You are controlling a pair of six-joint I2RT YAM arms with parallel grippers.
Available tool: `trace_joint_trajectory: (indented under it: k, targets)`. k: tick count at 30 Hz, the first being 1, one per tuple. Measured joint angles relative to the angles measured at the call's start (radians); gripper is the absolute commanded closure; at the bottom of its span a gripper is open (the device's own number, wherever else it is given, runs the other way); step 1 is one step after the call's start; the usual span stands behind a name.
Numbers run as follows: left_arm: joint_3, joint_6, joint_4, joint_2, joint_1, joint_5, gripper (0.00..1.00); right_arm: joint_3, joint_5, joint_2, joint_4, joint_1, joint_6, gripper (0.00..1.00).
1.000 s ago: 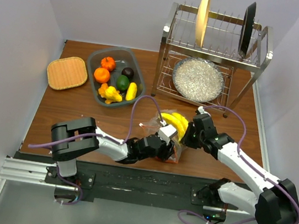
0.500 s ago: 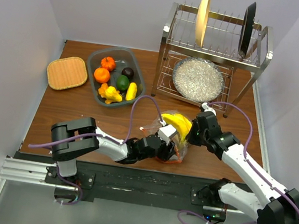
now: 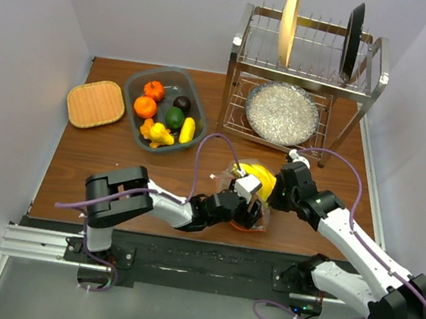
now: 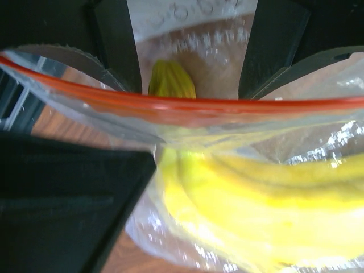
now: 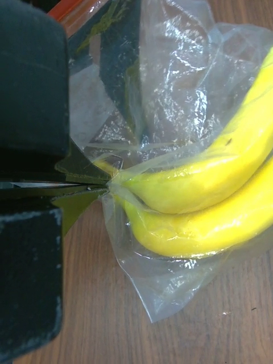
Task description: Open the zip-top bag and remove the fake food
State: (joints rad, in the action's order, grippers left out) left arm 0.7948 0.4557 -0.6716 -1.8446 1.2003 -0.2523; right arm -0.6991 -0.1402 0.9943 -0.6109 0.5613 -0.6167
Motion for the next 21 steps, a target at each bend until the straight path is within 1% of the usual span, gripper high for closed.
trace_joint_trajectory:
  k: [3,6,7,9,10,12,13,15,18,21]
  targets:
    - [0.032,-0.007,0.000,-0.020,0.000,-0.017,0.27,0.000,0.000,0.000,-0.004,0.005,0.000,1.00]
    - [0.060,-0.010,0.002,-0.047,0.001,-0.032,0.30,0.000,0.000,0.000,-0.006,0.010,0.000,1.00]
    - [0.070,-0.011,0.005,-0.056,0.002,-0.040,0.35,0.000,0.000,0.000,-0.007,0.011,0.000,1.00]
    - [0.084,-0.013,0.009,-0.073,0.005,-0.058,0.40,0.000,-0.003,0.000,-0.012,0.011,0.000,1.00]
    - [0.088,-0.013,0.010,-0.079,0.005,-0.068,0.46,0.000,-0.006,0.000,-0.016,0.012,0.000,1.00]
    - [0.090,-0.013,0.011,-0.087,0.006,-0.085,0.51,-0.001,-0.011,0.000,-0.024,0.014,0.000,1.00]
    - [0.090,-0.013,0.014,-0.088,0.007,-0.095,0.56,-0.002,-0.020,0.000,-0.028,0.015,0.001,1.00]
    - [0.090,-0.012,0.015,-0.088,0.007,-0.108,0.64,-0.005,-0.035,0.001,-0.034,0.015,0.002,1.00]
    - [0.080,-0.011,0.009,-0.080,0.007,-0.124,0.68,-0.007,-0.061,0.015,-0.034,0.014,0.004,1.00]
    - [0.034,-0.011,0.000,-0.048,0.007,-0.130,0.77,-0.008,-0.079,0.045,-0.031,0.014,0.005,1.00]
